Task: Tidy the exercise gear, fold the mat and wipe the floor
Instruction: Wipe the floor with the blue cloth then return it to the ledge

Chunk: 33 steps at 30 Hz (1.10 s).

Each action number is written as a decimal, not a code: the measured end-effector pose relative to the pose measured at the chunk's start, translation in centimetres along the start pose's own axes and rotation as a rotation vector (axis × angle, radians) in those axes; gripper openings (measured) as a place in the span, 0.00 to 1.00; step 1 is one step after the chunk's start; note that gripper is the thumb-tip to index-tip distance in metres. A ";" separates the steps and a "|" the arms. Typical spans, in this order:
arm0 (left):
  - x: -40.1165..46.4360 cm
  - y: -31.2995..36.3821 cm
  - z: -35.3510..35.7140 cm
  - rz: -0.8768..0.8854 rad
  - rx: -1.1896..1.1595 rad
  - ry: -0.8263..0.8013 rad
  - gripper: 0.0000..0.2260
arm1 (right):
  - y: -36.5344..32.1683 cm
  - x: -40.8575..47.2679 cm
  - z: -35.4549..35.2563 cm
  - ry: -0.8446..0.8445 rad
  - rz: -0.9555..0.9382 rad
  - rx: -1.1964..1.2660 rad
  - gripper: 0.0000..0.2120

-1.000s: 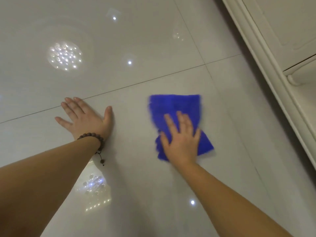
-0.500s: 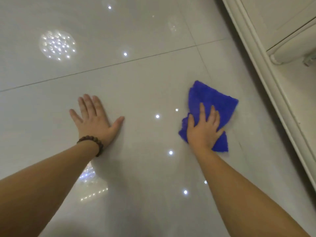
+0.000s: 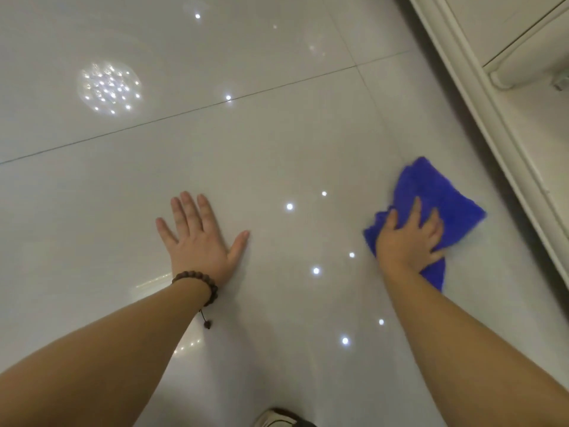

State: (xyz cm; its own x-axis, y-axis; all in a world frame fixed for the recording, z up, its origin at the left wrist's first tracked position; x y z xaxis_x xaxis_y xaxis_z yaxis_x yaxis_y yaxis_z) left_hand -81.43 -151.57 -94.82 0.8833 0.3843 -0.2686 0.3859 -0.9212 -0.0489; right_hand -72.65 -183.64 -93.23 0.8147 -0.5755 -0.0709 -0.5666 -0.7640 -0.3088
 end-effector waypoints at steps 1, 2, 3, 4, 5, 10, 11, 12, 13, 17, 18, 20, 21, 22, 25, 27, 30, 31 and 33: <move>-0.1 0.0 0.0 -0.001 -0.001 0.001 0.44 | -1.9 -3.0 1.2 -0.022 -0.255 -0.026 0.26; -0.1 0.0 0.0 0.000 0.000 0.004 0.44 | -3.1 -5.8 1.9 -0.075 -0.536 -0.060 0.26; -0.1 0.0 0.0 0.002 0.003 0.009 0.44 | -2.9 -7.6 2.2 -0.159 -0.795 -0.112 0.26; -0.1 0.0 -0.1 0.005 0.003 0.007 0.44 | -1.8 -8.0 1.9 -0.232 -0.981 -0.152 0.26; -0.2 0.0 -0.2 0.008 -0.004 0.004 0.44 | 0.2 -7.1 1.0 -0.262 -1.058 -0.175 0.26; -0.1 -0.6 -0.4 0.030 -0.065 -0.046 0.46 | 10.1 -1.7 -4.1 -0.028 0.049 -0.008 0.25; 0.0 -0.8 -0.5 0.045 -0.096 -0.060 0.46 | 9.4 -2.7 -3.8 -0.009 0.201 0.015 0.26; 0.0 -1.0 -0.6 0.059 -0.144 -0.071 0.46 | 7.7 -4.3 -3.2 -0.009 0.246 0.005 0.26; -0.1 -1.3 -0.9 0.063 -0.205 -0.071 0.46 | 5.5 -6.4 -2.3 -0.024 0.164 -0.006 0.26; -2.3 -6.3 -0.7 -0.071 -0.204 0.035 0.42 | -0.6 -14.2 1.4 -0.204 -0.974 -0.132 0.26; -3.1 -8.7 -0.5 -0.136 -0.156 0.047 0.41 | -0.7 -13.7 1.7 -0.276 -1.220 -0.168 0.26; -4.7 -13.8 -0.1 -0.274 -0.082 0.034 0.41 | -0.3 -10.4 1.1 -0.266 -1.201 -0.169 0.27; -5.5 -16.2 0.1 -0.349 -0.061 0.022 0.42 | 0.0 -8.4 0.7 -0.200 -0.949 -0.141 0.26; -6.2 -18.3 0.4 -0.424 -0.052 0.000 0.43 | 0.2 -6.9 0.3 -0.139 -0.621 -0.089 0.25; -7.3 -21.5 1.5 -0.576 -0.072 -0.072 0.46 | -2.7 -7.7 0.8 -0.099 -0.011 0.012 0.27; -7.3 -21.7 2.2 -0.585 -0.084 -0.086 0.46 | -6.3 -12.9 2.0 -0.107 -0.243 -0.025 0.27; -6.9 -21.9 2.7 -0.584 -0.083 -0.086 0.44 | -9.6 -25.5 5.3 -0.209 -1.095 -0.108 0.28; -6.8 -22.1 2.9 -0.587 -0.088 -0.081 0.43 | -9.9 -29.3 5.8 -0.334 -1.391 -0.130 0.29; -6.7 -22.4 3.2 -0.600 -0.127 -0.067 0.41 | -11.4 -30.9 6.3 -0.523 -1.843 -0.165 0.31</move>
State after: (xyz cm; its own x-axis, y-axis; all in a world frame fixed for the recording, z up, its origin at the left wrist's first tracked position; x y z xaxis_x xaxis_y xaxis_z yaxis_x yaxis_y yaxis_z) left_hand -96.82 -133.65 -94.97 0.4857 0.8247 -0.2896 0.8426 -0.5299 -0.0961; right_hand -90.59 -155.31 -93.52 0.2647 0.9628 -0.0548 0.9308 -0.2699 -0.2466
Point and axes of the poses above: each hand's wrist, its own x-axis towards the middle knuckle, its own z-axis out of the palm, y = z × x, the point moved 2 cm from there along x, towards the middle knuckle, and after that the axes turned 7 degrees about x, right-handed, at the moved point
